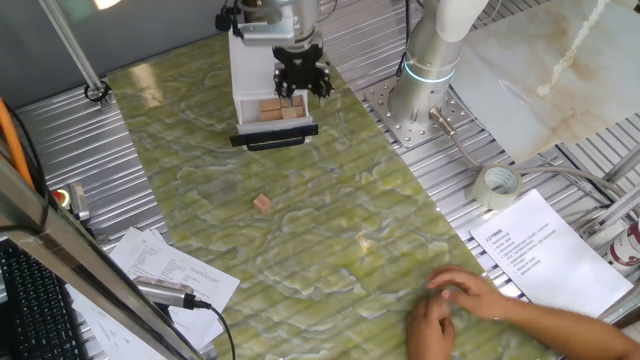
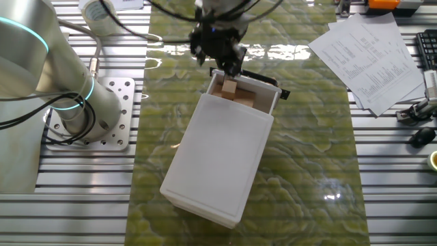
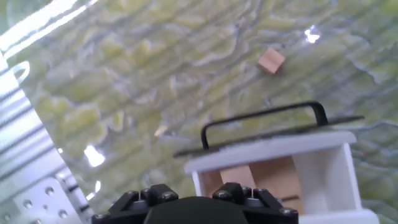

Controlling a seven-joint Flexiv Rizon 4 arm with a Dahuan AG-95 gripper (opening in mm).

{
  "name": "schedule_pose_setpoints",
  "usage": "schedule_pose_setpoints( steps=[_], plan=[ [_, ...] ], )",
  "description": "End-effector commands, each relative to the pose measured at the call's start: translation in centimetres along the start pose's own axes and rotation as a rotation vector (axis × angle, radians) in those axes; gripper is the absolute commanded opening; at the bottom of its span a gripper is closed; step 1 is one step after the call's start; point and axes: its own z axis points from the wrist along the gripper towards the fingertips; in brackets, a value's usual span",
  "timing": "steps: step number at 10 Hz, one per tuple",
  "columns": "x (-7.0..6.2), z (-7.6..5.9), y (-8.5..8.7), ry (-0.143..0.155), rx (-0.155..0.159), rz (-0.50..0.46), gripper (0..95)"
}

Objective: Take something out of a drawer

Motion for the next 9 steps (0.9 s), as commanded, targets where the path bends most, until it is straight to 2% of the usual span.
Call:
schedule_pose_setpoints(
  steps=[1, 9],
  plan=[
    [0.68, 0.35, -0.66, -0.006, 0.002, -0.010, 57.0],
    [0.54, 0.36, -0.59, -0.015, 0.007, -0.017, 57.0]
  ],
)
